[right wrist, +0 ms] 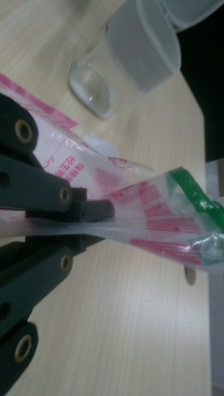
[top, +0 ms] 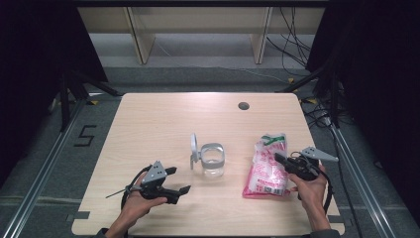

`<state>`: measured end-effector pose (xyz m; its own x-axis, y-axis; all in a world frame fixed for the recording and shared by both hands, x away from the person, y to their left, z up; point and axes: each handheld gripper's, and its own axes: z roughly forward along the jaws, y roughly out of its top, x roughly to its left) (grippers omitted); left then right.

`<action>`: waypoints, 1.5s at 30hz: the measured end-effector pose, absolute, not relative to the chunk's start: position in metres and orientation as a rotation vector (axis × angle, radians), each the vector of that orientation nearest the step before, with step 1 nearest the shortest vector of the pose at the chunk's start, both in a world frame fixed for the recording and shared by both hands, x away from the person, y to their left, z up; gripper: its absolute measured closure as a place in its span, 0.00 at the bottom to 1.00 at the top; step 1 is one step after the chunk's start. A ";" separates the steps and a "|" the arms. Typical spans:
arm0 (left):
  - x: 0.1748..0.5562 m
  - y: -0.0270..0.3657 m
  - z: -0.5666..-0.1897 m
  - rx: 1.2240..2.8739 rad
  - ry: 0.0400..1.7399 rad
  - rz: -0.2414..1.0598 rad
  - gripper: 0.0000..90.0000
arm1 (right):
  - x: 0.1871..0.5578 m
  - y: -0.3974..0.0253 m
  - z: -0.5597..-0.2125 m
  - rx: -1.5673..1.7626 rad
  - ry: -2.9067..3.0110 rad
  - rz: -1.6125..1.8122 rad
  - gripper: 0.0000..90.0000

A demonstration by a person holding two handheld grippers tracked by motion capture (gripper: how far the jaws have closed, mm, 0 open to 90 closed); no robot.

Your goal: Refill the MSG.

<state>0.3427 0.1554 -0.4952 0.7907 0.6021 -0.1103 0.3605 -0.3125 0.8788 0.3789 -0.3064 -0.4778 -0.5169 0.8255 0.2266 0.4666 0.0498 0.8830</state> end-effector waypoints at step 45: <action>0.324 0.081 -0.510 2.024 0.594 0.222 0.18 | 0.347 -0.257 -0.401 0.943 2.015 1.527 1.00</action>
